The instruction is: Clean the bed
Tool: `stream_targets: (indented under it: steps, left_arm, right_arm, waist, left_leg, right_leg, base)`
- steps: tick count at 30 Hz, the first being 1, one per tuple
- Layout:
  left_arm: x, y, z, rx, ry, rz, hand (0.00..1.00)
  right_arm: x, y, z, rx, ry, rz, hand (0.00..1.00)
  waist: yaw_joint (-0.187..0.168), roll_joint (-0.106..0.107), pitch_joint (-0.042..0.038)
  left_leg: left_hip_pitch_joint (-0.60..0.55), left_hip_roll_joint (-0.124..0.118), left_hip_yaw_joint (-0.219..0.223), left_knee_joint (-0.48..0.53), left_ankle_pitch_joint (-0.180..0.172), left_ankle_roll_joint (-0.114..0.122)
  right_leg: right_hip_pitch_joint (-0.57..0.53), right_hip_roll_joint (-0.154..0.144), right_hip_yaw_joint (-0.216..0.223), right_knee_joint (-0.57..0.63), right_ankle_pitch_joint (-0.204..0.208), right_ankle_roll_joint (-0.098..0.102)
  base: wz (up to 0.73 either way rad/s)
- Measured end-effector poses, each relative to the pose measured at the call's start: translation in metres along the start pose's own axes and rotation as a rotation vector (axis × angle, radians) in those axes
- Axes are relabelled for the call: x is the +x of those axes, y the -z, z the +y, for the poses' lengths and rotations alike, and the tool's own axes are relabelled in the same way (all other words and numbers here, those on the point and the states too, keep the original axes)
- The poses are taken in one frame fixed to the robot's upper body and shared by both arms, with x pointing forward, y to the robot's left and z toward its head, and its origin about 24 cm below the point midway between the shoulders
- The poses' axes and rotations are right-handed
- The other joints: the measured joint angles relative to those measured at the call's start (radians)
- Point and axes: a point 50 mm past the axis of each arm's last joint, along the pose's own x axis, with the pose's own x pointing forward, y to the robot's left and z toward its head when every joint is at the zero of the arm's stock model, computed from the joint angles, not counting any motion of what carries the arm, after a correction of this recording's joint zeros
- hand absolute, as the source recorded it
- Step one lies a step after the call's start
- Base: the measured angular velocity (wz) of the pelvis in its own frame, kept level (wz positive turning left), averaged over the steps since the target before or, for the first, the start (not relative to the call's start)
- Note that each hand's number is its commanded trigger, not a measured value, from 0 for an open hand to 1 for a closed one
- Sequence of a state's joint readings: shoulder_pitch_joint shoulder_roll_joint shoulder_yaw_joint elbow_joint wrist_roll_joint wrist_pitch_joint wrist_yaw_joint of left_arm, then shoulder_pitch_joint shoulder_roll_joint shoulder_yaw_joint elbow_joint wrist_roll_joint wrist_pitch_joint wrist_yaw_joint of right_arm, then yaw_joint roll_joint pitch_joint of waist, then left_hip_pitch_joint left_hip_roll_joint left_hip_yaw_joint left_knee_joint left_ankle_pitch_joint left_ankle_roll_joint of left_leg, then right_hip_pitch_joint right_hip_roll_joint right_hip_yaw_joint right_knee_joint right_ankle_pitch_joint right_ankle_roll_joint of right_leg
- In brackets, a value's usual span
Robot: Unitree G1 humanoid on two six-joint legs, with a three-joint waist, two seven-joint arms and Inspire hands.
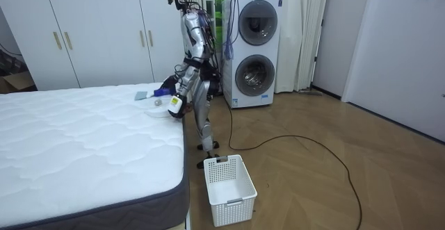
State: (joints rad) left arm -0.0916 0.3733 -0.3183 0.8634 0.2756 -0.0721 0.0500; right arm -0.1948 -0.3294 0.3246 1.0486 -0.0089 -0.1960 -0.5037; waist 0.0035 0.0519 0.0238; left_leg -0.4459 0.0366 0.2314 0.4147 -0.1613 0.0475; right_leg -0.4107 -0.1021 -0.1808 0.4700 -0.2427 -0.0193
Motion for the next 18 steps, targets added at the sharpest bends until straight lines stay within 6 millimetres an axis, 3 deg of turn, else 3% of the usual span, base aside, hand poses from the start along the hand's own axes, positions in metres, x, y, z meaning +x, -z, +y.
stream_targets:
  steps: [6, 18]
  left_arm:
    - [0.001, -0.001, 0.000, -0.004, 0.022, 0.003, 1.00]
    - [0.003, -0.003, 0.002, -0.001, 0.033, 0.001, 1.00]
  right_arm:
    - [0.009, 0.005, -0.015, -0.025, 0.051, 0.057, 1.00]
    - [0.010, 0.015, -0.018, 0.006, 0.050, 0.151, 1.00]
  waist:
    - [0.006, -0.002, 0.0008]
    - [0.022, 0.005, 0.0014]
  left_leg:
    - [-0.002, 0.000, -0.017, 0.013, 0.000, 0.000]
    - [-0.018, 0.004, -0.017, 0.015, -0.001, -0.001]
  right_leg:
    - [0.008, 0.000, -0.014, 0.010, -0.008, -0.003]
    - [-0.009, 0.001, -0.016, 0.018, -0.013, -0.008]
  base:
    - [0.09]
    - [0.00]
